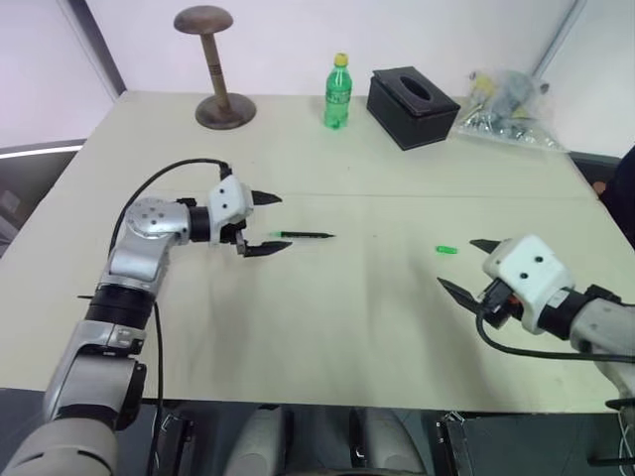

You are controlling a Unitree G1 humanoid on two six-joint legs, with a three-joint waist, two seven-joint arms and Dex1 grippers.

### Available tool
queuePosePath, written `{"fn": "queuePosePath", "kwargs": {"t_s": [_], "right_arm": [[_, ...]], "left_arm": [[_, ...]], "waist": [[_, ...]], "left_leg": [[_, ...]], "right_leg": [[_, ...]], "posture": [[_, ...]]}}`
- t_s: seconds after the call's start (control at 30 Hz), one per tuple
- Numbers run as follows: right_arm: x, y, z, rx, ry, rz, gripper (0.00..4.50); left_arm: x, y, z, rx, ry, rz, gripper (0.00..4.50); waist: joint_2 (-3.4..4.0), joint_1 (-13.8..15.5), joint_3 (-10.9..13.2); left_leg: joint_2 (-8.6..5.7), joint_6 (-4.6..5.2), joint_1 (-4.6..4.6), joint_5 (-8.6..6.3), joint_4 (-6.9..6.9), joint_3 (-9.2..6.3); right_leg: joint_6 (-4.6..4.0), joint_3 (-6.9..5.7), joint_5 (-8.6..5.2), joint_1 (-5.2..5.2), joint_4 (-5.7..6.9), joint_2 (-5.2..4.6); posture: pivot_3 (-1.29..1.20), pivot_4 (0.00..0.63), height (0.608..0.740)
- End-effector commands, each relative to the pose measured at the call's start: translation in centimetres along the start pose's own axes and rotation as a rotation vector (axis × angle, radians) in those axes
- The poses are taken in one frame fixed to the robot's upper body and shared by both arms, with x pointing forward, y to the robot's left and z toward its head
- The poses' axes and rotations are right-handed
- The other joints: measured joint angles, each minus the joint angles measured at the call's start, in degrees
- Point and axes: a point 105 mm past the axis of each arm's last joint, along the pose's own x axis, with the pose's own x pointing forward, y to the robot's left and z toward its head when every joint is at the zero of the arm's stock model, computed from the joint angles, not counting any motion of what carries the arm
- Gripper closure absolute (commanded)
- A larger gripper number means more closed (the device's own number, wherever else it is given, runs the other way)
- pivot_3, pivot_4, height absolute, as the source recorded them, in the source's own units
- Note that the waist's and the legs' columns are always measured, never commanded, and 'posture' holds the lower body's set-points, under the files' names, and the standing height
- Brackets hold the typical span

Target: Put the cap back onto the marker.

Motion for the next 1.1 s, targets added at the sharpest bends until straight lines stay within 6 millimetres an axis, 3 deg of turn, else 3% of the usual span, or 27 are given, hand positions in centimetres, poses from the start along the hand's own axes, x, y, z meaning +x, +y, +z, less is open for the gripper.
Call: {"fn": "queuePosePath", "kwargs": {"t_s": [0.03, 0.17, 0.43, 0.8, 1.1], "right_arm": [[-0.2, -0.2, 1.0, -0.039, -0.029, -0.016, 0.62], [-0.2, -0.1, 0.9, -0.037, -0.025, -0.014, 0.62], [-0.2, 0.0, 0.7, -0.033, -0.018, -0.012, 0.62], [-0.1, 0.3, 0.7, -0.016, -0.026, -0.012, 0.62], [0.3, 0.3, 1.3, -0.015, -0.056, -0.035, 0.62]], "left_arm": [[-0.7, 1.1, 1.3, 0.031, -0.026, 0.028, 0.04], [-0.5, 1.7, 1.8, 0.014, -0.045, 0.054, 0.04], [-0.2, 1.1, 1.4, 0.027, -0.024, 0.028, 0.04], [-0.1, 2.0, -0.2, 0.046, 0.041, -0.003, 0.04], [2.0, 2.7, -1.7, -0.019, 0.089, -0.071, 0.04]], "waist": [[0.00, -0.01, 0.00], [0.00, 0.01, 0.00], [0.00, -0.10, 0.00], [-0.01, -0.02, 0.00], [-0.03, 0.02, 0.01]], "left_leg": [[0.00, 0.00, 0.00, 0.00, 0.00, 0.00], [0.00, 0.00, -0.01, 0.00, 0.00, -0.01], [0.00, 0.00, -0.01, 0.00, 0.00, -0.01], [-0.01, 0.00, -0.01, 0.00, 0.00, -0.01], [-0.10, 0.01, -0.03, 0.00, 0.02, 0.01]], "right_leg": [[0.00, 0.00, 0.00, 0.00, 0.00, 0.00], [0.00, -0.01, 0.00, 0.00, 0.00, 0.00], [0.00, 0.00, 0.00, -0.02, 0.01, 0.00], [0.00, -0.01, 0.00, -0.02, 0.01, 0.01], [0.00, -0.03, 0.00, -0.03, 0.01, 0.03]], "posture": [[0.00, 0.150, 0.740], [0.00, 0.150, 0.740], [0.00, 0.150, 0.740], [0.00, 0.150, 0.740], [0.00, 0.150, 0.740]]}}
